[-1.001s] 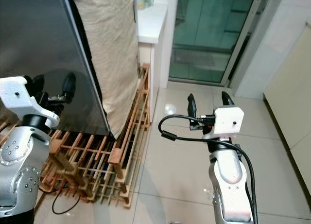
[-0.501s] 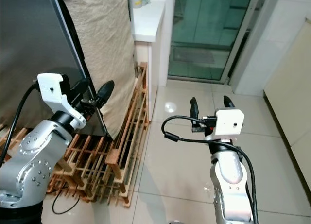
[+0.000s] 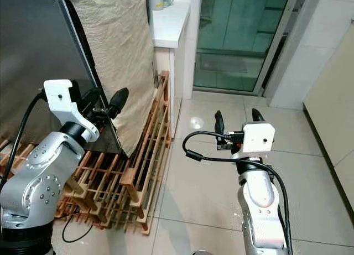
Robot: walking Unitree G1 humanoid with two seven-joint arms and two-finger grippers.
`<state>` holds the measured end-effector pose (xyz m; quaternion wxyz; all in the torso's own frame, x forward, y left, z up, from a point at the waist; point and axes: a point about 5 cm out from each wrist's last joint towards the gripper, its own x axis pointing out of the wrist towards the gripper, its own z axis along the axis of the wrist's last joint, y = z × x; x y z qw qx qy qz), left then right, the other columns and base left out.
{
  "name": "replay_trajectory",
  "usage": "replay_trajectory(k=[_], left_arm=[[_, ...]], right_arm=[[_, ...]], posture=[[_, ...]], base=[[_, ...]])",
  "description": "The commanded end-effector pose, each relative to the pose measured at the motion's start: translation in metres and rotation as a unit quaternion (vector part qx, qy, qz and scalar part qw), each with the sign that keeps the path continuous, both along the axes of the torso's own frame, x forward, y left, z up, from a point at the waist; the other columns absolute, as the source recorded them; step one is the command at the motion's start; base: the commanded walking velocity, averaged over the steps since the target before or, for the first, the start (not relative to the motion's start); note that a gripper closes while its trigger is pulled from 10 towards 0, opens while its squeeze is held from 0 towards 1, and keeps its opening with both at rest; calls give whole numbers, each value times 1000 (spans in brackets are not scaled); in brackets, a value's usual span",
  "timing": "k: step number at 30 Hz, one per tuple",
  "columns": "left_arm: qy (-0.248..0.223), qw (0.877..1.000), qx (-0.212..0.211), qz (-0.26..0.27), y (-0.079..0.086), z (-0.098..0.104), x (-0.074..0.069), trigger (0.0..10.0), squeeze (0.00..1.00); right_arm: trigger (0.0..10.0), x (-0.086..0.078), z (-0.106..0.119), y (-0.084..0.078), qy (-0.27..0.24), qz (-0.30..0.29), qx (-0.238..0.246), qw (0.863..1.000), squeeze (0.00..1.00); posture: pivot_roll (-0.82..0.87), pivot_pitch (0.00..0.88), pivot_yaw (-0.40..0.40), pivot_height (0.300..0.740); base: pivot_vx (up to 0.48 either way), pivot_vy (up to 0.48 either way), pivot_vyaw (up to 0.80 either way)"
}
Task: Restocking fridge
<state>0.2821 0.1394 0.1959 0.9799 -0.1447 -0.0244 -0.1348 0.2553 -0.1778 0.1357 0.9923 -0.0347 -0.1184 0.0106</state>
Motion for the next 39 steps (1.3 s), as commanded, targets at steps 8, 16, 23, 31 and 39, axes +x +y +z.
replay_trajectory(k=[8, 16, 23, 31, 39], left_arm=[[32, 998, -17, 52, 14, -7, 8, 10000, 0], [3, 1000, -3, 29, 3, 3, 13, 10000, 0], [-24, 999, 3, -23, -22, 14, 32, 10000, 0], [-4, 975, -31, -220, -103, 13, 50, 10000, 0], [-32, 914, -143, -377, -155, 41, 32, 10000, 0]], right_arm=[[10000, 1, -1, -1, 1, -3, -3, 1000, 0], [10000, 2, 0, -1, -2, -5, -6, 1000, 0], [10000, 5, 0, 0, -1, -2, -5, 1000, 0], [10000, 17, 9, 2, -18, -5, -6, 1000, 0], [10000, 20, 15, -3, -29, -17, -10, 999, 0]], posture=[[-30, 0, 45, 740], [-34, 0, 39, 740], [-29, 0, 22, 740], [-68, 0, 32, 740], [-111, 0, 48, 740]], base=[[0, 0, 0], [0, 0, 0], [0, 0, 0], [0, 0, 0], [0, 0, 0]])
